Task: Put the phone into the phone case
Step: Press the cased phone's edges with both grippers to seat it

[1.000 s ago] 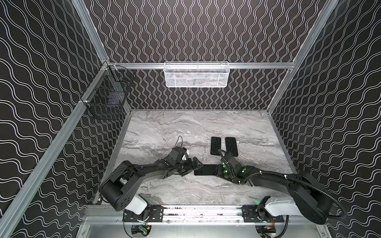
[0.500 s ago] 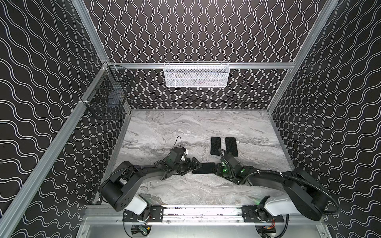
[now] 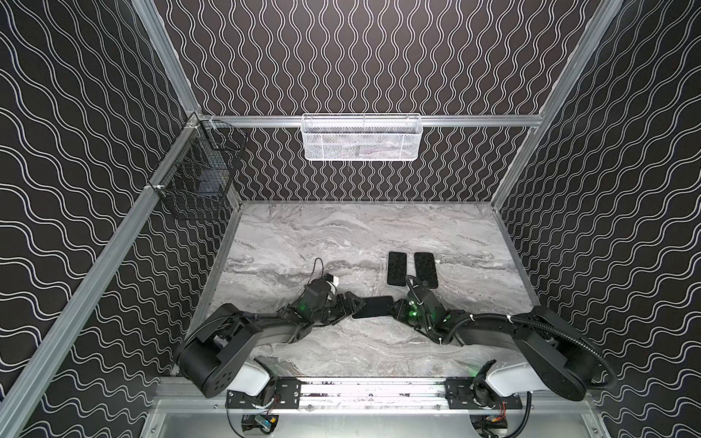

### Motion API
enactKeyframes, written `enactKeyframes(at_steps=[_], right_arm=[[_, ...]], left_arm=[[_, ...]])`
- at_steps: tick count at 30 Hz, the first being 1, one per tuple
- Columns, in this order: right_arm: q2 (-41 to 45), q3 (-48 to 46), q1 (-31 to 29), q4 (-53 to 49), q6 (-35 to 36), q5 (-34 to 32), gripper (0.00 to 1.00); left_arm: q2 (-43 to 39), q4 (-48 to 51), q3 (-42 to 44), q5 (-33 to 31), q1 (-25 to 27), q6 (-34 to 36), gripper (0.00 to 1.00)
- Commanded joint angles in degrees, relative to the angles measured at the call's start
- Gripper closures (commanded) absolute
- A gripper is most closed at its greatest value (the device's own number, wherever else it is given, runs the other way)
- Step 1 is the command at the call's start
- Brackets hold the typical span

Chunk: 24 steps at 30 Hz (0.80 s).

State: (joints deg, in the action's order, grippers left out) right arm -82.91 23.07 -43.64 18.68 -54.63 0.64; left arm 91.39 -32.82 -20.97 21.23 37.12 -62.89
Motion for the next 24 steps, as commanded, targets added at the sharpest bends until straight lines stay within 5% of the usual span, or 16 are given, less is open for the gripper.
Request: enactKeyframes(at_steps=[1, 11, 24], right_arm=[[-0.3, -1.2, -0.4, -8.4, -1.7, 8.0, 0.68], [4.2, -2.4, -0.1, -4.2, 1.5, 9.7, 0.68], [-0.8, -1.1, 0.3, -2.6, 2.2, 12.1, 0.67]], left_arm=[[-1.0, -16.3, 0.9, 5.5, 0.1, -2.5, 0.22], [2.4, -20.3, 1.9, 6.4, 0.2, -3.3, 0.38], [8.9, -31.2, -0.7, 13.6, 0.2, -6.3, 0.57]])
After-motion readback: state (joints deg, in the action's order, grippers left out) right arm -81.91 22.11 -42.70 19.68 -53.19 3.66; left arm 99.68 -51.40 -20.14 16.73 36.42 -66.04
